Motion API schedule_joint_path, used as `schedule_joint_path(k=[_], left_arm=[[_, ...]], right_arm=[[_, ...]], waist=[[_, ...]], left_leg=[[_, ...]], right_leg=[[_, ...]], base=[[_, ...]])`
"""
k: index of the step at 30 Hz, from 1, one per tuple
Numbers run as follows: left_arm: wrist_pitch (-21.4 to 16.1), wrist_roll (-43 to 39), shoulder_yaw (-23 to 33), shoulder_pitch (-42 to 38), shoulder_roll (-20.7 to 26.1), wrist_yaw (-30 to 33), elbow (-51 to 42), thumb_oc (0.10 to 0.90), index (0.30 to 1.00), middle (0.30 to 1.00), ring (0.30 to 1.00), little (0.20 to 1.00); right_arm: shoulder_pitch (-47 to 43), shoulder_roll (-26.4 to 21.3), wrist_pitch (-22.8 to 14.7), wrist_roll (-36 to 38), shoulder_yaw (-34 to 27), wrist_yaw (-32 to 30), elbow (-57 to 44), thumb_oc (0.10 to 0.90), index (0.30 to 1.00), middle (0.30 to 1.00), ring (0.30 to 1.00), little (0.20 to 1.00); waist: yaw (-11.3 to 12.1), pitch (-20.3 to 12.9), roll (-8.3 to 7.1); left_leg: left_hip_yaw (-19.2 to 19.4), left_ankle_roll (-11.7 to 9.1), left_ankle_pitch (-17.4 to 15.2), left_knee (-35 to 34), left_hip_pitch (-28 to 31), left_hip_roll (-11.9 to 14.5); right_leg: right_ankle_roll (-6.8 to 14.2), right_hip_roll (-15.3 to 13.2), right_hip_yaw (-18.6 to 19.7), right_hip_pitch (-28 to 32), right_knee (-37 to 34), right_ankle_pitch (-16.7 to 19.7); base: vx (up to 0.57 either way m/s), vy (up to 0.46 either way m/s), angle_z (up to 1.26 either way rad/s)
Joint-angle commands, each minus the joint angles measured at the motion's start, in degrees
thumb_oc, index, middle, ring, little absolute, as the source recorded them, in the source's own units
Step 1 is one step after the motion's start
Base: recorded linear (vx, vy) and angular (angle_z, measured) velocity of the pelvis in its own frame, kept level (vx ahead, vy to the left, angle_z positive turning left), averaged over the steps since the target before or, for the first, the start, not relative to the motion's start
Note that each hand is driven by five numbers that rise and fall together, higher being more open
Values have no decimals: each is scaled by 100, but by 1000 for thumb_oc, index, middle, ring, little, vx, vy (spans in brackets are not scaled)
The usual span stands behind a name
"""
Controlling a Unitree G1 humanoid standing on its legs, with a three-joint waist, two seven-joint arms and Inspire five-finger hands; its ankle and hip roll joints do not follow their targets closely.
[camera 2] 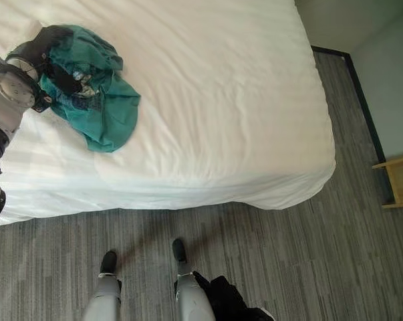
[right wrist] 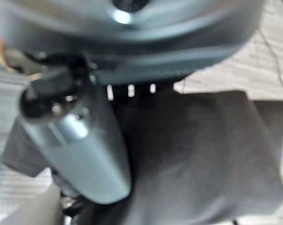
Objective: Pick up bed clothes into laundry basket.
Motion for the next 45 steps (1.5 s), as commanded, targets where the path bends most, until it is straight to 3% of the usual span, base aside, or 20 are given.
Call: schedule_joint_path(k=[1,8,9,10,12,16,20,23,24,26,27,29,32,33,35,36,37,39,42,45], left_arm=[[-413,-248,507,-850,-183,310,19,800,900,900,900,900],[-298,340,524,140,-1048,9,-225,800,900,900,900,900],[-266,370,538,227,-1090,-16,-214,452,378,378,378,378],[-188,655,385,409,-1078,-210,-90,400,300,300,300,300],[-79,1724,-114,806,-1094,-547,-59,400,300,300,300,300],[-184,2045,-66,1450,-786,-617,-814,400,300,300,300,300],[-384,1076,1295,3332,60,-689,-2679,400,300,300,300,300],[-437,738,1742,3785,194,-626,-3033,400,300,300,300,300],[-541,236,2457,4566,290,-557,-3465,400,300,300,300,300],[-629,-178,3617,5643,428,-393,-4003,400,300,300,300,300],[-723,-496,4306,6330,429,-320,-4124,400,300,300,300,300],[-785,-602,5089,7171,286,-395,-4543,400,300,300,300,300],[-806,-1123,5762,8153,-583,-445,-5096,400,300,300,300,300],[-798,-1120,5781,8174,-588,-445,-5115,400,300,300,300,300],[-836,-1233,6100,8911,-1525,-382,-5682,400,300,300,300,300],[-829,-1229,6101,8923,-1533,-380,-5697,400,300,300,300,300],[-847,-1288,6023,9028,-1832,-355,-5833,400,300,300,300,300],[-961,-1317,5824,8875,-1897,-278,-5750,400,300,300,300,300],[-1048,-1274,5771,8724,-1819,-154,-5862,400,300,300,300,300],[-1182,-1181,5731,8480,-1693,-29,-5775,400,300,300,300,300]], right_arm=[[171,-780,39,84,-21,-179,-219,400,300,300,300,300],[179,-819,-55,50,62,-216,-162,400,300,300,300,300],[139,-851,-48,49,61,-206,-170,400,300,300,300,300],[46,-896,-42,31,71,-214,-176,400,300,300,300,300],[-61,-971,-17,-85,33,-207,-164,400,300,300,300,300],[33,-996,-24,-111,-166,-242,-218,400,300,300,300,300],[560,-1052,-27,-148,-978,-277,-751,400,300,300,300,300],[716,-1060,-23,-153,-1142,-260,-928,400,300,300,300,300],[890,-1010,-41,-171,-1374,-245,-1327,400,300,300,300,300],[924,-962,-17,-219,-1410,-154,-1940,400,300,300,300,300],[777,-960,-42,-228,-1376,-114,-2314,400,300,300,300,300],[256,-912,25,-287,-1109,-56,-2599,400,300,300,300,300],[15,-821,-26,-408,-910,-155,-2996,400,300,300,300,300],[10,-825,-23,-408,-898,-156,-2997,400,300,300,300,300],[-102,-840,-116,-369,-1035,-294,-3358,400,300,300,300,300],[-92,-845,-111,-369,-1037,-293,-3368,400,300,300,300,300],[15,-764,-131,-368,-1052,-289,-3554,400,300,300,300,300],[133,-799,-229,-533,-1027,-328,-3746,400,300,300,300,300],[-20,-925,-253,-641,-1026,-393,-3828,400,300,300,300,300],[-221,-983,-276,-575,-1176,-535,-3982,400,300,300,300,300]], waist=[[-172,377,273],[-203,491,223],[-204,497,221],[-209,508,212],[-238,483,262],[-156,443,473],[100,191,936],[132,104,1028],[259,-27,1136],[410,-158,1218],[741,-189,1174],[881,-244,1087],[885,-355,765],[865,-387,768],[1073,-459,536],[1088,-486,526],[1197,-565,534],[1226,-659,582],[1381,-690,714],[1220,-925,924]], left_leg=[[-43,697,1428,-2492,896,-480],[-70,690,1397,-2477,1004,-489],[-60,693,1384,-2477,1025,-488],[-27,696,1367,-2460,1056,-480],[38,710,1314,-2463,1150,-462],[42,734,1286,-2522,1316,-484],[-107,728,1236,-2645,1647,-560],[-146,712,1244,-2653,1674,-576],[-204,662,1248,-2653,1755,-586],[-71,585,1199,-2653,1874,-449],[307,472,1120,-2653,1982,-191],[662,370,942,-2318,2175,45],[601,577,1264,492,1520,87],[593,575,1275,517,1464,83],[-372,915,1322,1477,767,-556],[-351,912,1358,1448,746,-554],[-793,927,1397,1255,705,-744],[-1056,777,1554,263,853,-584],[-1003,502,1707,-726,1397,-240],[-767,384,1368,-1757,2101,74]], right_leg=[[-202,827,-151,560,-606,-17],[-236,880,-131,608,-520,-97],[-239,887,-113,621,-516,-98],[-242,904,-77,634,-496,-98],[-240,941,6,660,-473,-103],[-251,924,14,740,-437,-182],[-331,809,-124,1022,-386,-405],[-346,786,-166,1056,-370,-435],[-370,758,-265,1117,-269,-525],[-318,764,-651,1119,117,-652],[-267,630,-1637,1111,320,-710],[-332,544,-1962,1246,424,-788],[-720,859,-902,1718,282,-747],[-717,860,-908,1680,277,-728],[-815,973,302,1854,408,-649],[-809,964,325,1820,404,-627],[-742,1165,1243,2072,423,-547],[-606,1349,2005,2308,374,-500],[-513,1423,2295,2492,204,-479],[-392,1344,2551,2645,-11,-633]], base=[[-37,-37,0],[-12,-10,1],[0,0,0],[-35,4,-4],[-27,3,-5],[35,2,-10],[86,1,-13],[42,-11,2],[57,-52,13],[19,-101,-3],[-9,-152,-36],[54,-209,-187],[116,-207,-77],[100,9,-27],[107,75,-131],[219,95,-217],[225,103,-212],[286,144,-191],[204,128,-181],[231,272,-178]])
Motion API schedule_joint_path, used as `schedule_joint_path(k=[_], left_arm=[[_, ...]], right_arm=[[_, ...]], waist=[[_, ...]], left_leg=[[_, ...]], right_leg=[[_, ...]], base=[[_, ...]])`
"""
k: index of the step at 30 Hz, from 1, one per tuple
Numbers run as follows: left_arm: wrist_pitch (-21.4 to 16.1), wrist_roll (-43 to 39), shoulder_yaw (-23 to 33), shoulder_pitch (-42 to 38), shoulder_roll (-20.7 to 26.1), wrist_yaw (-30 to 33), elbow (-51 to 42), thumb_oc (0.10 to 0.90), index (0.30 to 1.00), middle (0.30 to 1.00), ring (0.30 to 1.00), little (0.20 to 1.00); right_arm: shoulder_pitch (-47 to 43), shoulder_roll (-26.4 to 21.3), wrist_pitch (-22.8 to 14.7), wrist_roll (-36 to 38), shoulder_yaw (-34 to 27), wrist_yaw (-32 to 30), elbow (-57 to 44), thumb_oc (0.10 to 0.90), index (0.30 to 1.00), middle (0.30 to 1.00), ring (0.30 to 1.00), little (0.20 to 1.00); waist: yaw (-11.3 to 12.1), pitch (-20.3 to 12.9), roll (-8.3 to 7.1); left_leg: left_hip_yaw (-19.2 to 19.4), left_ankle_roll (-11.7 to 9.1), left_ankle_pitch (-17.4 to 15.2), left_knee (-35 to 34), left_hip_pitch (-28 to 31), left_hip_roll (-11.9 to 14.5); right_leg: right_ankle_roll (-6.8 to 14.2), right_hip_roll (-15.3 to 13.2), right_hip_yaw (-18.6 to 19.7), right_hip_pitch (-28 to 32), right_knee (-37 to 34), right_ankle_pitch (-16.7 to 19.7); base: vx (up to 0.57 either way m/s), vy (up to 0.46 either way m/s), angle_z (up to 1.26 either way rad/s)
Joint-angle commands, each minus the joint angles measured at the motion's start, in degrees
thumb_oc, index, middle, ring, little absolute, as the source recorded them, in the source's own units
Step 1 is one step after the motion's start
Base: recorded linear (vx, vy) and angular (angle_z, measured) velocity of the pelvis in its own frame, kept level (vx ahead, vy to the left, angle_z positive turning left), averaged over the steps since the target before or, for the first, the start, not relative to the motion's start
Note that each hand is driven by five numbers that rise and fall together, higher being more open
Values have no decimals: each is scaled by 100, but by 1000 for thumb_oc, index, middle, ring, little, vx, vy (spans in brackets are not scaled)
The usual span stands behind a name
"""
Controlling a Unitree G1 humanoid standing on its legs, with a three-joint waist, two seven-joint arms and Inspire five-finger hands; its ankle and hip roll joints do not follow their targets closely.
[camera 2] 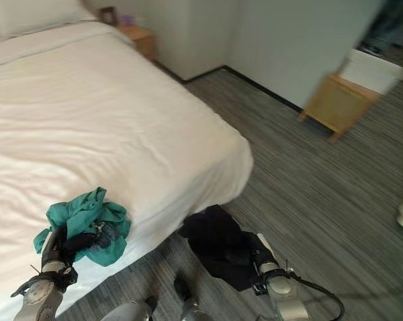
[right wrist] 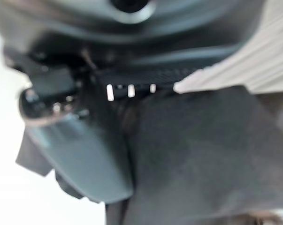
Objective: Pick up bed clothes into laundry basket.
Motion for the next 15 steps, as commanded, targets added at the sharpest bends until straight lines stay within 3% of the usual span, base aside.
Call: schedule_joint_path(k=[1,2,3,4,6,7,8,9,11,13,15], left_arm=[[-828,2,21,-1083,289,-51,-367,400,300,300,300,300],[-829,-18,35,-1172,310,-53,-290,400,300,300,300,300],[-825,-52,12,-1236,301,-7,-236,400,300,300,300,300],[-842,-62,45,-1219,289,-25,-280,400,300,300,300,300],[-857,99,295,-922,398,11,-474,400,300,300,300,300],[-852,102,428,-781,452,15,-532,400,300,300,300,300],[-813,30,672,-479,386,22,-552,400,300,300,300,300],[-785,9,751,-325,337,-1,-600,400,300,300,300,300],[-747,109,916,-41,141,3,-732,400,300,300,300,300],[-750,137,966,141,-100,-3,-764,400,300,300,300,300],[-769,12,893,240,-307,9,-635,400,300,300,300,300]], right_arm=[[164,-515,-548,140,-454,-313,-744,400,300,300,300,300],[258,-482,-541,144,-586,-323,-843,400,300,300,300,300],[316,-411,-583,219,-783,-417,-947,400,300,300,300,300],[388,-384,-574,252,-859,-407,-1036,400,300,300,300,300],[346,-118,-696,780,-1121,-424,-1184,400,300,300,300,300],[272,20,-763,1064,-1143,-373,-1246,400,300,300,300,300],[246,350,-874,1725,-1133,-199,-1453,400,300,300,300,300],[236,379,-866,1816,-1055,-121,-1494,400,300,300,300,300],[204,414,-857,1894,-951,-62,-1647,400,300,300,300,300],[113,429,-919,2046,-893,-62,-1762,400,300,300,300,300],[0,379,-946,2198,-831,-121,-1663,400,300,300,300,300]], waist=[[-693,-432,242],[-857,-432,282],[-1040,-470,346],[-1057,-440,362],[-1058,-334,424],[-1028,-261,445],[-910,-151,531],[-871,-152,552],[-752,-254,512],[-548,-390,432],[-495,-562,383]], left_leg=[[-235,-818,864,-700,-98,728],[-78,-862,785,-704,-73,764],[41,-710,480,-830,65,702],[133,-713,536,-799,15,682],[543,-589,305,-713,71,668],[615,-557,237,-664,73,692],[685,-483,170,-610,100,714],[609,-449,174,-601,81,643],[485,-368,261,-714,88,471],[422,-318,324,-864,119,293],[363,-256,449,-1195,162,179]], right_leg=[[156,-908,568,2107,-3089,551],[255,-984,723,2019,-3124,666],[298,-1142,645,1959,-3084,615],[445,-1191,765,1789,-2985,713],[620,-1227,696,1426,-2568,781],[624,-1180,494,1226,-2306,736],[506,-1198,-363,962,-1743,576],[433,-1213,-590,947,-1577,570],[375,-1289,-885,1018,-1775,619],[243,-1436,-1178,1257,-2420,495],[229,-1346,-947,1415,-3150,680]], base=[[-16,223,-125],[109,444,-51],[-17,343,-50],[75,408,-69],[-20,287,-120],[-93,325,-175],[-134,305,-157],[-134,316,-145],[-37,184,-100],[-14,108,-94],[-4,25,-49]])
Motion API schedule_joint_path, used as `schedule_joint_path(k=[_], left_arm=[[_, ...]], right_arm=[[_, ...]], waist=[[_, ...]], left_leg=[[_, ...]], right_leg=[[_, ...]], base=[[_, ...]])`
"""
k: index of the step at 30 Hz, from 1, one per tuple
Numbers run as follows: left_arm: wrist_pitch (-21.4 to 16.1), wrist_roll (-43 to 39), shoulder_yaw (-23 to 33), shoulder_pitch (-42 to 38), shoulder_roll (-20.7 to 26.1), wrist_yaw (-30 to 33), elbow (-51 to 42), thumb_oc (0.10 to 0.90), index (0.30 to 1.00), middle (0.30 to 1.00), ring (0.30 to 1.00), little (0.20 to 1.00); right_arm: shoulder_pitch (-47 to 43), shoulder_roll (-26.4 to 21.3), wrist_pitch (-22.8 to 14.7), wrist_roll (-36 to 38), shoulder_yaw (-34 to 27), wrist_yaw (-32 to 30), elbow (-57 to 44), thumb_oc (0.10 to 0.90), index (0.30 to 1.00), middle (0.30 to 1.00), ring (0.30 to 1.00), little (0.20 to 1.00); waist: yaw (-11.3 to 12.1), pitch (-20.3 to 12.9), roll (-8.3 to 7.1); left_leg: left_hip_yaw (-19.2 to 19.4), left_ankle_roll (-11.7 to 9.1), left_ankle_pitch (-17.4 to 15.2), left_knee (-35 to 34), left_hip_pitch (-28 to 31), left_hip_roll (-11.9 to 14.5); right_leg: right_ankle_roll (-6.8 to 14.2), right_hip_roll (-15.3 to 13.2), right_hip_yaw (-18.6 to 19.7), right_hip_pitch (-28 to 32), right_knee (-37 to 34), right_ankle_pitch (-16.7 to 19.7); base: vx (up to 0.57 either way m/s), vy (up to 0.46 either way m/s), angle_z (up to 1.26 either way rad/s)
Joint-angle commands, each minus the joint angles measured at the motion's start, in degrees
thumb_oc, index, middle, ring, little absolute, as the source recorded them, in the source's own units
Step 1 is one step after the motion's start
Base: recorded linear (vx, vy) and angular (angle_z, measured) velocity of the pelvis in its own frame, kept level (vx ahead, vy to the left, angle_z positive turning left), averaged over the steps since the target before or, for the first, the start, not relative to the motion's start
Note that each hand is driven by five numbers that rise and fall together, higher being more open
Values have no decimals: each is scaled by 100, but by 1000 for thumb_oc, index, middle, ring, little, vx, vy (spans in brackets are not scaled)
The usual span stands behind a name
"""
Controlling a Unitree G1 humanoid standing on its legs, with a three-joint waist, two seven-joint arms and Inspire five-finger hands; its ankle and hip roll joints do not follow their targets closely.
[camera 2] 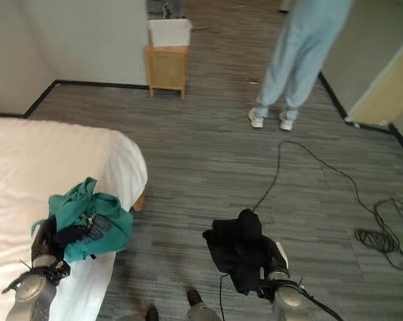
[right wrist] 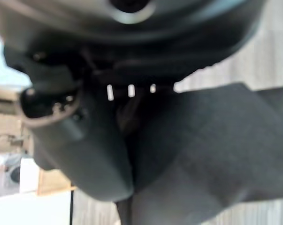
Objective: Pick up bed clothes into laundry basket.
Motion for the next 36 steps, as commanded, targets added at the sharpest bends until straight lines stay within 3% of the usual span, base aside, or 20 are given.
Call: schedule_joint_path(k=[1,5,10,11,15,17,18,19,21,23,24,28,29,30,31,32,33,36], left_arm=[[-591,-49,434,21,309,117,-538,400,300,300,300,300],[-563,-245,425,179,104,66,-561,400,300,300,300,300],[-546,-265,436,33,192,18,-529,400,300,300,300,300],[-212,421,-569,-255,212,-46,136,400,300,300,300,300],[-187,172,-474,-193,131,38,218,400,300,300,300,300],[-174,121,-434,-182,193,62,183,400,300,300,300,300],[-169,128,-487,-270,324,71,223,400,300,300,300,300],[-173,126,-487,-280,328,69,233,400,300,300,300,300],[-174,170,-568,-423,493,25,264,400,300,300,300,300],[-205,276,-491,-480,591,50,219,400,300,300,300,300],[-241,218,-436,-474,588,48,187,400,300,300,300,300],[-402,6,-283,-532,538,133,131,400,300,300,300,300],[-477,-230,-85,-542,412,314,36,400,300,300,300,300],[-511,-346,-56,-582,363,353,-5,400,300,300,300,300],[-627,-302,50,-681,305,407,-291,400,300,300,300,300],[-620,-296,52,-679,299,410,-302,400,300,300,300,300],[-641,-67,156,-610,340,399,-625,400,300,300,300,300],[-674,14,342,-565,420,518,-807,400,300,300,300,300]], right_arm=[[-713,-178,-807,550,-200,25,-1081,400,300,300,300,300],[-658,-132,-848,758,-362,44,-1193,400,300,300,300,300],[-436,-108,-768,546,-324,83,-1252,400,300,300,300,300],[-326,65,-575,1401,122,133,-3,400,300,300,300,300],[-470,166,-621,1611,141,98,-340,400,300,300,300,300],[-623,173,-638,1569,214,84,-478,400,300,300,300,300],[-620,196,-668,1518,238,66,-665,400,300,300,300,300],[-620,200,-663,1514,236,61,-675,400,300,300,300,300],[-569,211,-664,1419,281,82,-896,400,300,300,300,300],[-652,216,-659,1279,365,114,-1036,400,300,300,300,300],[-662,179,-641,1159,370,122,-1073,400,300,300,300,300],[-610,129,-694,1114,337,130,-1262,400,300,300,300,300],[-581,124,-756,1112,277,26,-1293,400,300,300,300,300],[-524,38,-771,1006,183,-2,-1484,400,300,300,300,300],[-551,-265,-814,447,-15,-147,-1675,400,300,300,300,300],[-551,-264,-809,438,-15,-153,-1681,400,300,300,300,300],[-556,-422,-823,221,-175,-179,-1753,400,300,300,300,300],[-661,-436,-777,194,-140,-180,-1739,400,300,300,300,300]], waist=[[378,-508,-29],[383,-551,-60],[351,-638,-100],[460,-317,-8],[515,-215,17],[568,-93,106],[469,23,161],[487,19,146],[392,49,135],[494,30,235],[524,13,257],[449,-58,137],[394,-98,59],[333,-82,19],[243,16,-133],[241,25,-129],[266,67,-184],[335,-19,-214]], left_leg=[[-1240,-99,487,-963,0,-125],[-1302,-93,504,-1061,170,-120],[-1458,-117,472,-1102,362,-98],[-1694,-317,871,-1212,429,-330],[-1596,-272,794,-1144,400,-305],[-1376,-226,760,-1135,359,-126],[-1394,-217,767,-1067,292,-44],[-1375,-218,760,-1059,276,-52],[-1438,-265,775,-1010,207,-26],[-1255,-389,765,-1074,206,287],[-1148,-459,739,-1163,301,448],[-1050,-646,671,-1205,383,682],[-961,-832,731,-1020,328,938],[-921,-902,932,-699,134,1031],[-591,-878,957,16,-96,914],[-593,-872,924,73,-116,906],[-717,-816,808,421,-145,637],[-928,-640,440,132,-81,77]], right_leg=[[153,-105,-115,1043,-1379,466],[92,-133,-158,1258,-1461,445],[22,-173,-320,1572,-1641,418],[-161,-57,-1992,1474,-1583,435],[-138,-96,-2003,1370,-1345,382],[-56,-54,-2067,982,-539,215],[39,83,-1721,720,47,91],[39,82,-1702,664,130,51],[67,40,-1516,664,110,54],[75,-615,-2171,580,-48,116],[80,-777,-2352,595,-206,172],[162,-767,-2238,812,-658,259],[115,-659,-2265,886,-840,222],[52,-574,-2249,982,-962,254],[-9,-598,-2437,1111,-1188,385],[-3,-602,-2439,1125,-1202,389],[-58,-551,-2358,1189,-1335,468],[-85,-429,-2115,1213,-1442,486]], base=[[38,4,-5],[54,-7,2],[39,-55,18],[8,-19,20],[-19,10,35],[-108,-5,-13],[-103,-18,-42],[-64,-39,-53],[-4,-99,-36],[-3,-209,-35],[74,-304,-69],[123,-309,-76],[151,-507,-23],[101,-633,-16],[3,-334,-9],[20,-330,3],[61,-141,2],[108,-197,-41]])
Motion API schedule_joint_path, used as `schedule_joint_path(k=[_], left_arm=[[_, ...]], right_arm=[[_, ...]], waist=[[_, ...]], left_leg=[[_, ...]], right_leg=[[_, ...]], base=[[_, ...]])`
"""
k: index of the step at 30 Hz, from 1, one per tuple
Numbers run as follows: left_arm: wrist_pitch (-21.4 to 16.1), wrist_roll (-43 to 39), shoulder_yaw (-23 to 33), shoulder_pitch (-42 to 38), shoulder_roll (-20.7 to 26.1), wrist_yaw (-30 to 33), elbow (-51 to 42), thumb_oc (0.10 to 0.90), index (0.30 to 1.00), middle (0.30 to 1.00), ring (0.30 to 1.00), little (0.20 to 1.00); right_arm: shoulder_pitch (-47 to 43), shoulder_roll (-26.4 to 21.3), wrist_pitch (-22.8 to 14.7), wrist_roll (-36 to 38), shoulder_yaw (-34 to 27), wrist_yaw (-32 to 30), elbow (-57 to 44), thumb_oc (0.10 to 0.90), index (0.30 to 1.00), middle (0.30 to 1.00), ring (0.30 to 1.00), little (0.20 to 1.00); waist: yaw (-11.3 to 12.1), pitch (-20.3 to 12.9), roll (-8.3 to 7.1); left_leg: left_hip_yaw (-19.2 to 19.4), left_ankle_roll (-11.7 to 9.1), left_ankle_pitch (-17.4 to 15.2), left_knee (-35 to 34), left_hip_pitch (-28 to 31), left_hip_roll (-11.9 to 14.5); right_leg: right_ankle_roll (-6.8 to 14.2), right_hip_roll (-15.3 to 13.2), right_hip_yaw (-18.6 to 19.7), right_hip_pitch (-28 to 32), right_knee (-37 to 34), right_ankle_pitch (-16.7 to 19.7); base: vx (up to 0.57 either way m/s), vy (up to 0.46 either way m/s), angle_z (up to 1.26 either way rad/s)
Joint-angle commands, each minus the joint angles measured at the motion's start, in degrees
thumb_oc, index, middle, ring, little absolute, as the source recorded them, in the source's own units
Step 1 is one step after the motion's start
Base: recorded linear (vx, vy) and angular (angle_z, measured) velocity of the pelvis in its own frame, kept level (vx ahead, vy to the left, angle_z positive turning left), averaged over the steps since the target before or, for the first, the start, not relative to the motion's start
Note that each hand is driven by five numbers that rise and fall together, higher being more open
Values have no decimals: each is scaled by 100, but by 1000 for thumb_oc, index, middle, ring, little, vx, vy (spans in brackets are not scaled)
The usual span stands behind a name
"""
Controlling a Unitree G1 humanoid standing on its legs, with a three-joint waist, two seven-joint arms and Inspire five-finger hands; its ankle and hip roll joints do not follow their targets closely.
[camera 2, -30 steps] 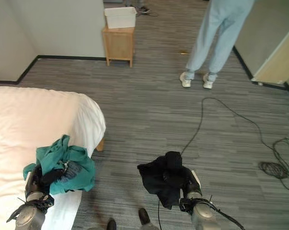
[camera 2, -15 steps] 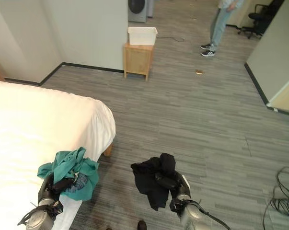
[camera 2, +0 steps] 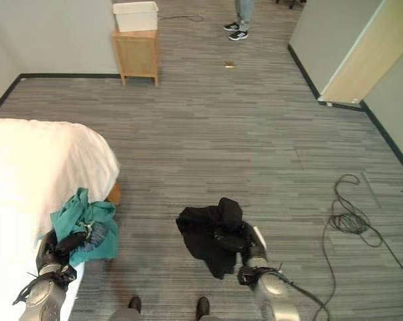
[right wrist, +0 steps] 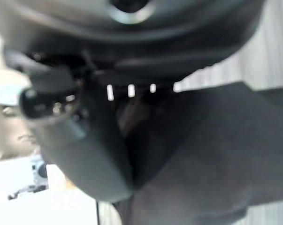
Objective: Pick up bed clothes into laundry basket.
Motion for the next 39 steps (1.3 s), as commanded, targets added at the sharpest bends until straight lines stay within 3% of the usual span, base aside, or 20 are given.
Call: schedule_joint_path(k=[1,4,9,14,18,24,26,27,29,31,32,33,34,35,37,38,39], left_arm=[[-857,217,484,-377,502,102,-1071,400,300,300,300,300],[-840,279,360,-402,435,22,-1155,400,300,300,300,300],[-731,429,137,-410,422,-44,-1301,400,300,300,300,300],[-573,615,12,-337,506,-50,-1305,400,300,300,300,300],[-558,908,56,-208,663,-64,-1279,400,300,300,300,300],[-566,816,283,-131,683,-13,-1157,400,300,300,300,300],[-556,797,315,-175,760,32,-1095,400,300,300,300,300],[-533,834,325,-179,816,44,-1087,400,300,300,300,300],[-473,911,359,-159,900,28,-1129,400,300,300,300,300],[-467,964,310,-234,989,-1,-1166,400,300,300,300,300],[-477,1040,250,-407,1126,-23,-1235,400,300,300,300,300],[-479,1038,246,-416,1137,-22,-1224,400,300,300,300,300],[-502,981,222,-477,1153,-50,-1297,400,300,300,300,300],[-523,900,195,-554,1188,-85,-1351,400,300,300,300,300],[-562,793,91,-754,1252,-134,-1280,400,300,300,300,300],[-591,792,29,-933,1293,-135,-1231,400,300,300,300,300],[-597,791,26,-940,1288,-136,-1220,400,300,300,300,300]], right_arm=[[-327,-282,-629,-79,-164,153,-1198,400,300,300,300,300],[-222,-321,-555,-220,-77,259,-1234,400,300,300,300,300],[-215,-91,-483,-344,215,335,-1240,400,300,300,300,300],[-485,-36,-398,-550,455,271,-1190,400,300,300,300,300],[-734,-17,-392,-532,552,220,-1114,400,300,300,300,300],[-799,-20,-402,-522,477,180,-1119,400,300,300,300,300],[-857,-3,-421,-539,457,127,-1144,400,300,300,300,300],[-844,30,-444,-565,431,101,-1198,400,300,300,300,300],[-805,119,-450,-639,433,81,-1268,400,300,300,300,300],[-775,171,-464,-655,453,108,-1280,400,300,300,300,300],[-726,198,-475,-631,395,140,-1363,400,300,300,300,300],[-720,206,-470,-631,388,143,-1371,400,300,300,300,300],[-678,209,-486,-573,360,162,-1425,400,300,300,300,300],[-627,194,-499,-497,327,178,-1445,400,300,300,300,300],[-562,176,-508,-412,281,131,-1379,400,300,300,300,300],[-554,172,-494,-422,246,95,-1362,400,300,300,300,300],[-555,166,-493,-424,247,93,-1360,400,300,300,300,300]], waist=[[-98,-514,-31],[-74,-596,60],[-121,-691,112],[-9,-709,126],[153,-647,66],[380,-562,-97],[413,-509,-64],[394,-470,-42],[333,-342,43],[180,-170,166],[10,-122,92],[-16,-122,110],[-117,-132,40],[-289,-160,49],[-562,-217,25],[-754,-266,16],[-786,-265,111]], left_leg=[[-242,381,-232,-221,-242,-927],[-271,484,36,-822,-104,-987],[-449,537,166,-1072,92,-991],[-694,636,217,-1187,152,-1072],[-712,700,163,-1135,137,-1115],[-681,745,-187,-657,-40,-1209],[-722,825,-293,-546,-89,-1234],[-753,904,-335,-535,-66,-1255],[-726,1061,-448,-486,56,-1255],[-771,1093,-510,-449,219,-1127],[-835,1040,-624,-431,489,-1029],[-872,1033,-645,-449,517,-994],[-927,984,-711,-474,707,-934],[-1064,873,-846,-583,1020,-707],[-1251,644,-1013,-670,1476,-381],[-1349,474,-1064,-661,1835,-89],[-1361,461,-1083,-702,1872,31]], right_leg=[[129,204,209,-61,-184,-319],[97,319,181,-52,-182,-309],[51,385,60,108,-199,-409],[73,339,10,119,-17,-516],[102,292,0,72,94,-530],[184,132,-112,166,132,-663],[272,43,-110,-41,768,-853],[336,-6,-53,-277,1425,-806],[407,-69,33,-1019,3032,-240],[447,159,97,-1735,3986,-58],[451,167,-148,-2192,3542,-126],[440,179,-197,-2151,3522,-155],[451,159,-268,-2294,3105,-152],[447,214,-423,-2252,2353,-174],[591,250,-406,-2336,897,44],[761,158,-441,-2646,7,341],[753,233,-529,-2532,-161,411]], base=[[105,-138,-59],[50,-54,-38],[25,14,1],[6,64,32],[5,72,12],[93,63,7],[88,132,6],[125,201,-3],[124,262,-23],[269,161,-31],[373,22,-19],[467,-61,5],[435,-127,18],[675,-199,39],[837,-228,62],[721,-164,54],[959,-195,72]])
